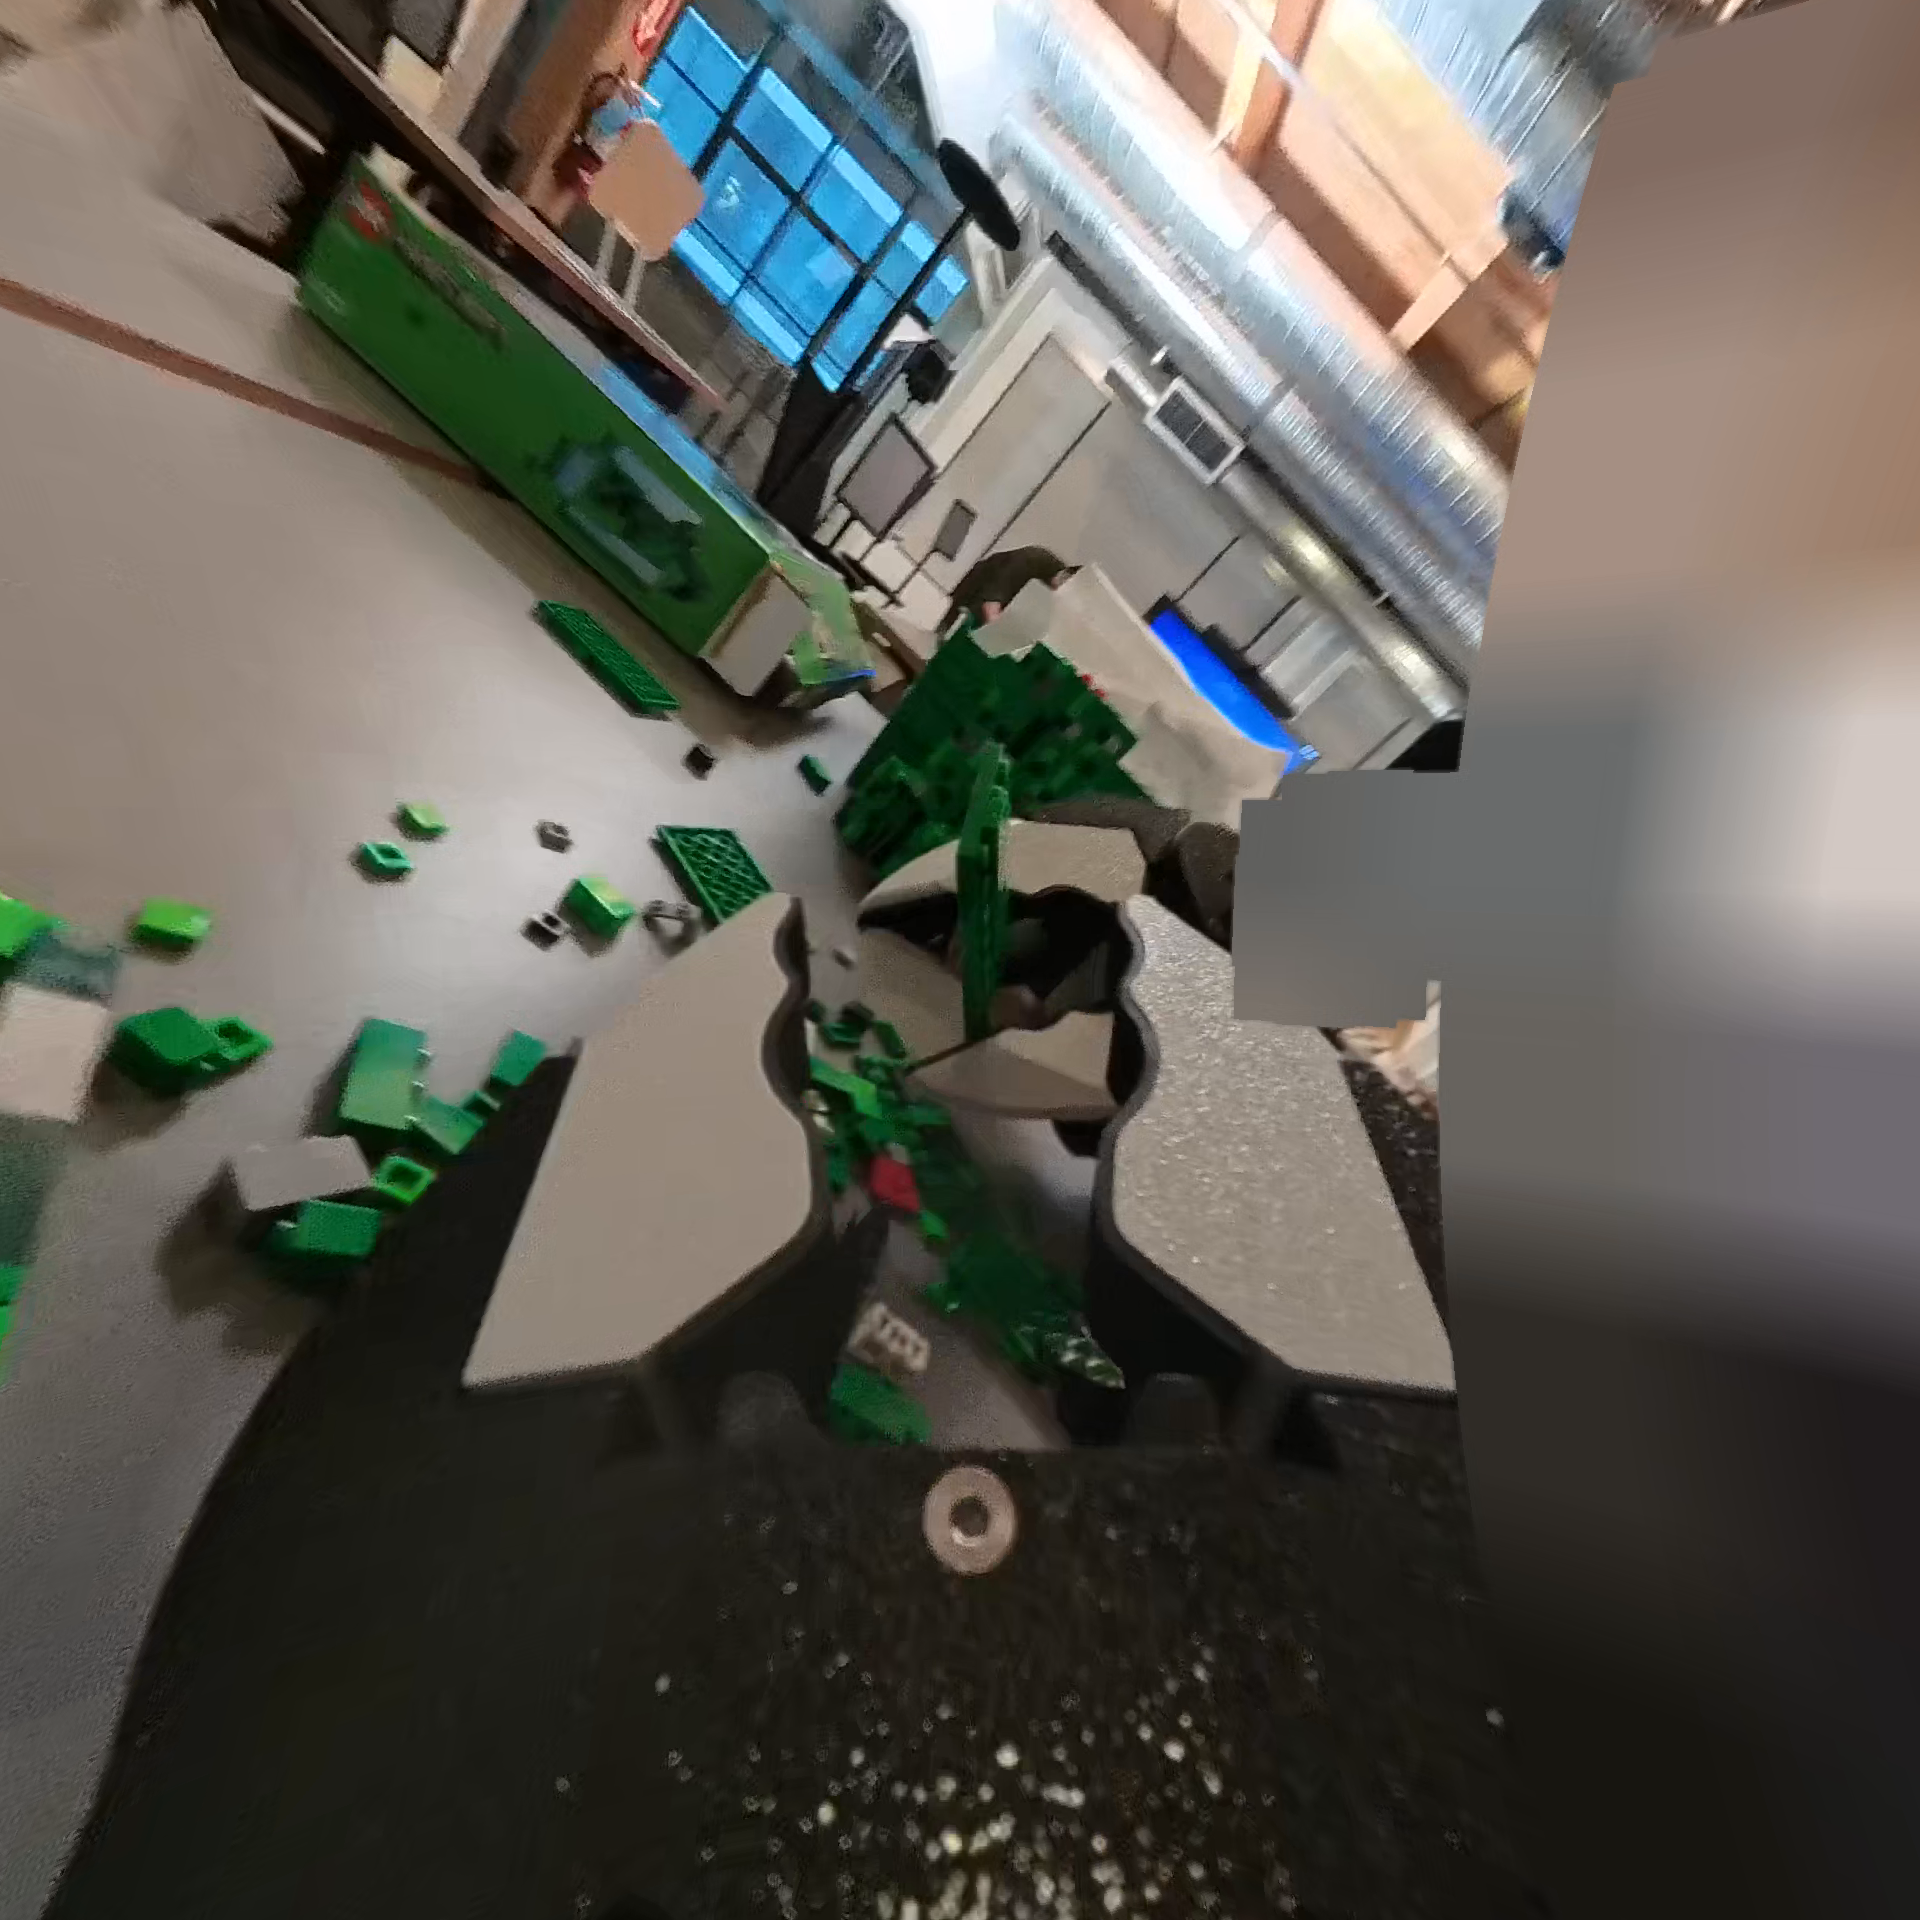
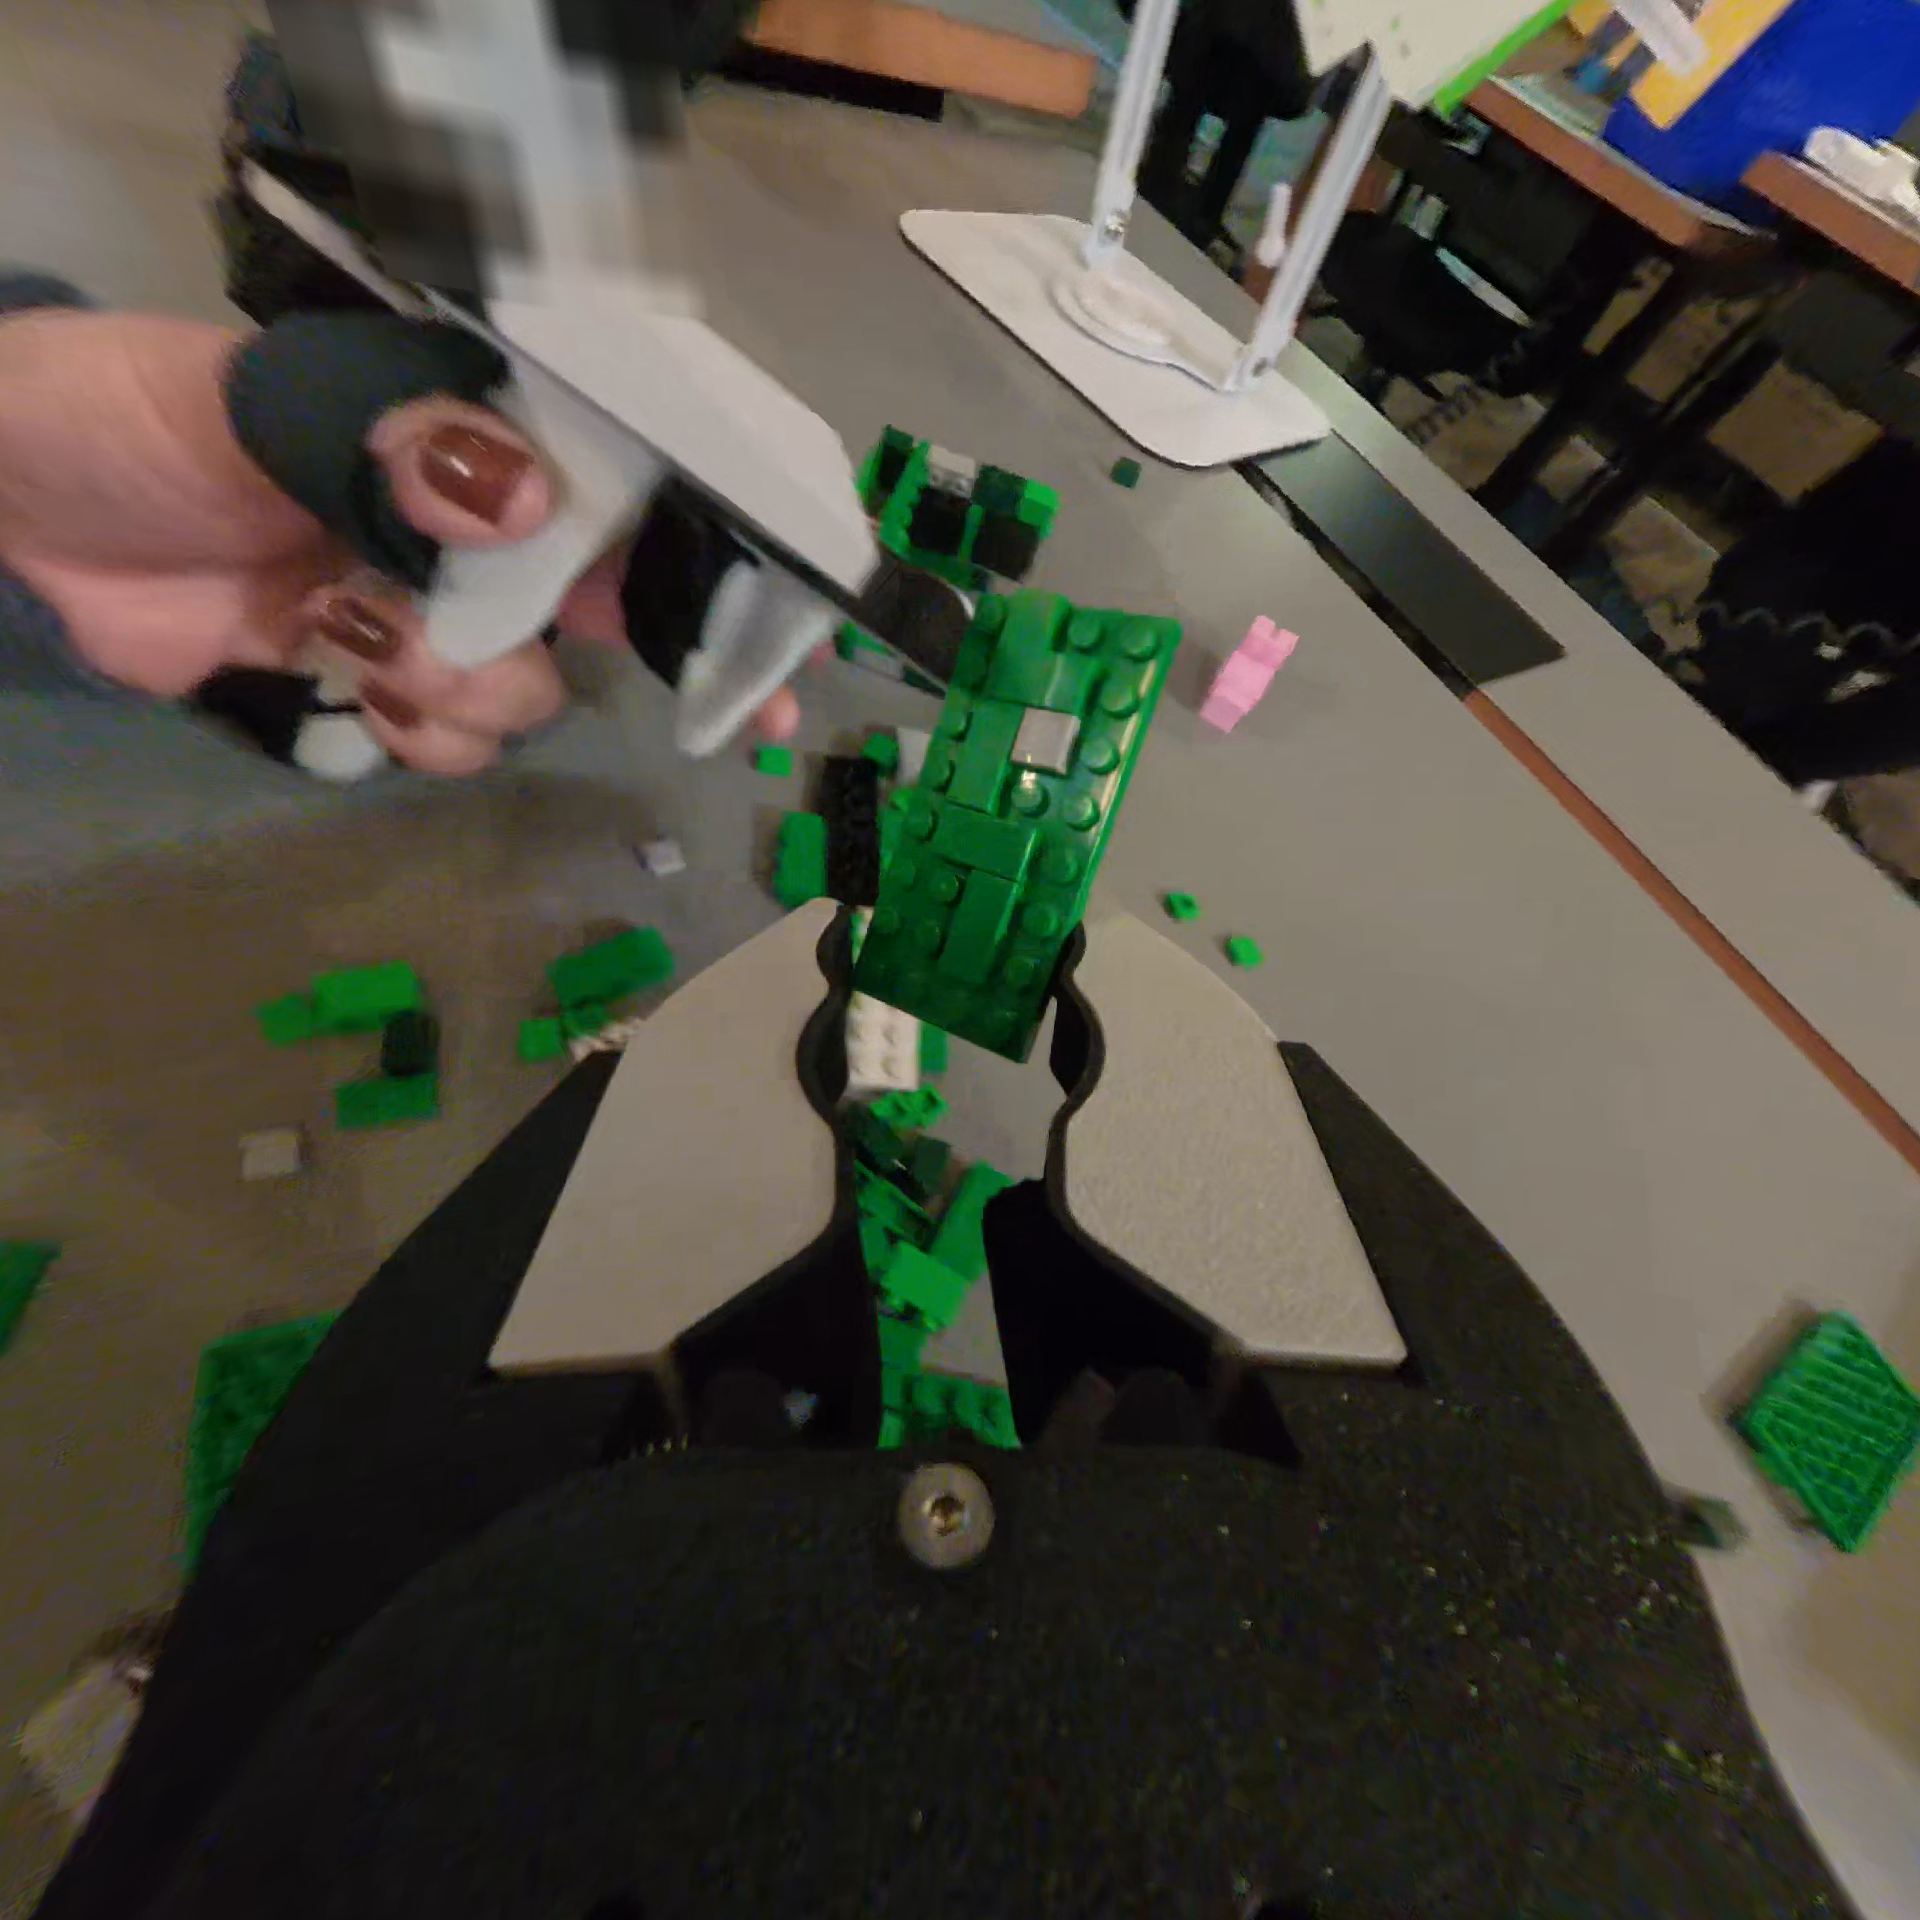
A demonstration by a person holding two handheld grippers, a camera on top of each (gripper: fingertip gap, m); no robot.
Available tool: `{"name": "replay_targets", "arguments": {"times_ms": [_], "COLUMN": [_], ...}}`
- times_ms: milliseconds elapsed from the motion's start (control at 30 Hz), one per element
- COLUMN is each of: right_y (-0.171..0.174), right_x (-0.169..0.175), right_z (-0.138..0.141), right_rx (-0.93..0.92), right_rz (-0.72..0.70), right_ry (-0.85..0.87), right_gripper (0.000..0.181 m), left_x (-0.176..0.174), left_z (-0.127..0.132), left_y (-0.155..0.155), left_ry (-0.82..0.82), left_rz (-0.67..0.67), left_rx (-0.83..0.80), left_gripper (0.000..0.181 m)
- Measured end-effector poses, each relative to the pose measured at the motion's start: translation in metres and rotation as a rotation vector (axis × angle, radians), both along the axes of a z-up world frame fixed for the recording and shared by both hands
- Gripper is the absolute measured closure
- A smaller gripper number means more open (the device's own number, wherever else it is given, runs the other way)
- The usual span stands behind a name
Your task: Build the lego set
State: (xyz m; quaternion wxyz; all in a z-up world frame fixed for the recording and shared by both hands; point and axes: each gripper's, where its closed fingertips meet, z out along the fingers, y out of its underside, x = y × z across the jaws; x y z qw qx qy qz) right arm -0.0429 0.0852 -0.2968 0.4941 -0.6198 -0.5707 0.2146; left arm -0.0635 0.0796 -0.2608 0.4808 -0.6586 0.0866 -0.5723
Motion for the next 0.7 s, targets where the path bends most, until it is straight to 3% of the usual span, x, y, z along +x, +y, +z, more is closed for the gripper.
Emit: {"name": "replay_targets", "arguments": {"times_ms": [33,200,267,300,367,433,500,633,700], "right_y": [0.003,-0.009,-0.017,-0.022,-0.024,-0.02,-0.019,-0.031,-0.04], "right_x": [0.005,0.02,0.018,0.017,0.016,0.013,0.01,0.007,0.003], "right_z": [-0.001,-0.013,-0.014,-0.015,-0.017,-0.006,0.012,0.047,0.052], "right_rx": [0.05,0.517,0.615,0.616,0.579,0.55,0.433,0.015,-0.198], "right_rz": [0.008,0.195,0.241,0.258,0.264,0.219,0.184,0.23,0.29], "right_ry": [-0.036,-0.334,-0.386,-0.39,-0.385,-0.271,-0.091,0.28,0.374], "right_gripper": [0.146,0.146,0.146,0.146,0.147,0.148,0.146,0.135,0.135], "left_x": [-0.001,0.024,0.039,0.044,0.043,0.039,0.034,0.014,0.011], "left_z": [0.002,0.006,-0.008,-0.016,-0.023,-0.012,0.006,0.044,0.044], "left_y": [-0.001,-0.027,-0.04,-0.045,-0.04,-0.036,-0.033,-0.032,-0.031], "left_ry": [0.041,0.178,0.293,0.359,0.462,0.435,0.278,-0.179,-0.205], "left_rz": [0.006,-0.184,-0.288,-0.327,-0.257,-0.199,-0.138,-0.103,-0.108], "left_rx": [0.043,0.144,0.142,0.149,0.212,0.271,0.282,0.266,0.252], "left_gripper": [0.126,0.133,0.147,0.166,0.175,0.176,0.176,0.176,0.176]}}
